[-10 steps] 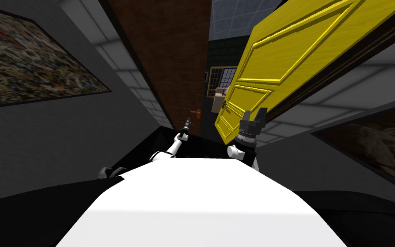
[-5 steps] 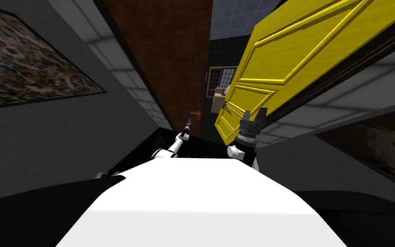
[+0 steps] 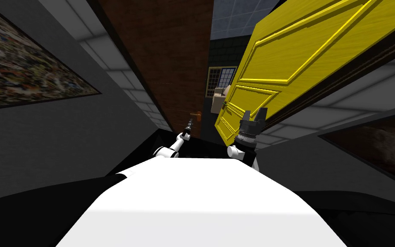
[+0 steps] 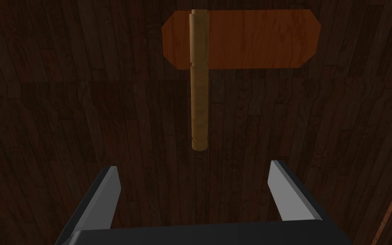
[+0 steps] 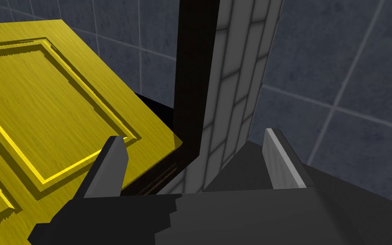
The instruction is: Push the door open
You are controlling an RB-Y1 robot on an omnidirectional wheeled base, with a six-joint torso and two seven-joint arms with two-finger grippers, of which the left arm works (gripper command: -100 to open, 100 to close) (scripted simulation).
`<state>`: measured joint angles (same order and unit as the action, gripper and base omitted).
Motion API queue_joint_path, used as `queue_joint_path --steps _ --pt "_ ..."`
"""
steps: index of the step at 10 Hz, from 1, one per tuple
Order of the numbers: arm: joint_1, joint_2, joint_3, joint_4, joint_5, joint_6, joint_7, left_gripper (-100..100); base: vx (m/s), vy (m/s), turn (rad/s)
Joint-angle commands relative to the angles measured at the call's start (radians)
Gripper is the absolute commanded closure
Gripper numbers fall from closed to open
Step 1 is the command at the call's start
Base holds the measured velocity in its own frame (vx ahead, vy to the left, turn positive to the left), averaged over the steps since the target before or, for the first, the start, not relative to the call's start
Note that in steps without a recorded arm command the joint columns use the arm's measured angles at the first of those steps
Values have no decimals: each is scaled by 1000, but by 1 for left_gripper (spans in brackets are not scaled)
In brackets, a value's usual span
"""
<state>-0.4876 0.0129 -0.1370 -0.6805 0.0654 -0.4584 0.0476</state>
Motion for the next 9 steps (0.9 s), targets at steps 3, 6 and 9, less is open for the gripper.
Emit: queue_joint_path --steps 3,6,9 --pt "-9 12 2 19 3 0 -3 -100 76 20 -22" --pt "-9 25 6 22 4 -1 -4 -100 180 -48 -18" --pt "-10 27 12 25 6 -2 -6 -100 197 -53 -24"
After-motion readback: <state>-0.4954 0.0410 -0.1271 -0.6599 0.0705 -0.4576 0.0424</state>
